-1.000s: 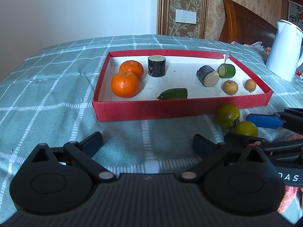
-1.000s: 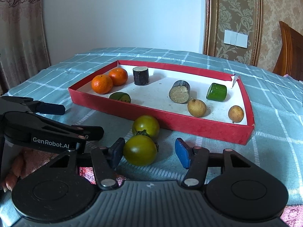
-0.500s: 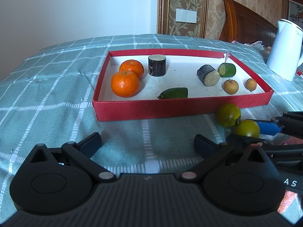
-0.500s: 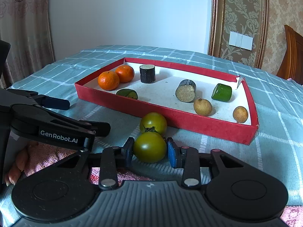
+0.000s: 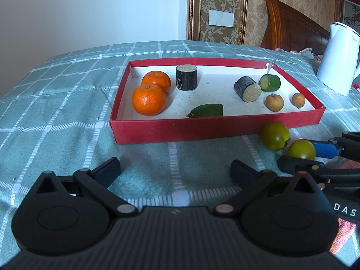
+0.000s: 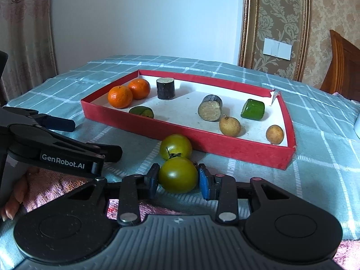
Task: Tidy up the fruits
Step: 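Carry the green tomato into the box and open the right gripper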
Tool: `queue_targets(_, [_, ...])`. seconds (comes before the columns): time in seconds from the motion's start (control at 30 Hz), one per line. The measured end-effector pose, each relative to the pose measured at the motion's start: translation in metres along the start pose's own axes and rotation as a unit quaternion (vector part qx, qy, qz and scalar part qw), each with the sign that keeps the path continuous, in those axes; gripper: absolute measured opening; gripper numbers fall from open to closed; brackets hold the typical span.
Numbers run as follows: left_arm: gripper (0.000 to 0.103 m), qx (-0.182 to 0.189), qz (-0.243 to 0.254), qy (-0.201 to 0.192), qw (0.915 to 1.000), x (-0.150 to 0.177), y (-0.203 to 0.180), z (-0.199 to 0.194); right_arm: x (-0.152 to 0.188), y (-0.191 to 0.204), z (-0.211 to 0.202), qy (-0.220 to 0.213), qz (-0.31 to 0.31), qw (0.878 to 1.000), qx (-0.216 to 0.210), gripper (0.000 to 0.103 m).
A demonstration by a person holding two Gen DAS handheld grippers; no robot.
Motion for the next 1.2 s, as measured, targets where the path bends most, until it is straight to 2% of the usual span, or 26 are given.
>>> queue_targets(0.37, [0.103,-0.001,0.001,0.001,1.0000,0.000,0.000,0.001,0.000,-0.004,-0.003,-0.003,-0.001,1.000,0.013,0.036])
queue_targets(0.53, [0.103,-0.001,0.001,0.001,1.0000,0.000,0.001,0.001,-0.009,-0.019,-0.015,-0.029,0.014,0.999,0.029,0.036])
queue_targets(0.67, [0.103,-0.001,0.001,0.001,1.0000,0.000,0.000,0.001,-0.022,-0.035,-0.016,-0.053,0.020,0.997,0.060,0.036])
queue_targets(0.9, [0.103,-0.001,0.001,0.001,1.0000,0.000,0.000,0.001,-0.052,-0.060,0.019,-0.042,0.037,0.995,0.086,0.036])
queue_targets(1.2, [0.103,-0.001,0.002,0.001,1.0000,0.000,0.000,0.001,-0.072,-0.054,0.070,-0.027,0.012,0.996,0.089,0.036])
Point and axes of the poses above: each gripper's, at about its wrist camera, not at the fingertips, and z roughly the way its jaws point, y to its left, x to its underside, the point moved 3 cm from there along z, roughly the way its jaws point, and after that the axes turned 10 degrees about x, right-handed, at the moved point
